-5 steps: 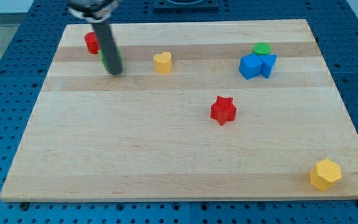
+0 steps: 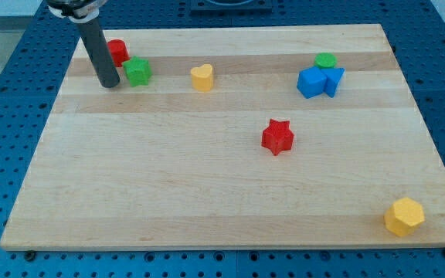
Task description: Slide the green star to the group of blocks
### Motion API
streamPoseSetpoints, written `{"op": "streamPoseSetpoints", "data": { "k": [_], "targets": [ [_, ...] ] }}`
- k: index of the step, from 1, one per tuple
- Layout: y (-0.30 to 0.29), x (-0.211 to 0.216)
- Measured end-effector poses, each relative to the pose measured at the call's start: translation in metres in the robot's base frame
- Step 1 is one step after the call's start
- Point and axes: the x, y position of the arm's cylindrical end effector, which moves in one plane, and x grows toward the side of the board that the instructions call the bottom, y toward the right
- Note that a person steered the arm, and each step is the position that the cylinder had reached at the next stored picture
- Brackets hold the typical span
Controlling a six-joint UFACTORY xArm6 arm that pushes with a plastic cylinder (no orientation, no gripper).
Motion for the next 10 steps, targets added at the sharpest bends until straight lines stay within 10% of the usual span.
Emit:
{"op": "streamPoseSetpoints", "data": {
  "k": [3,4,10],
  "targets": [
    [0.081,-0.029],
    [0.189,-0.029],
    [0.3,-0.05]
  ]
}}
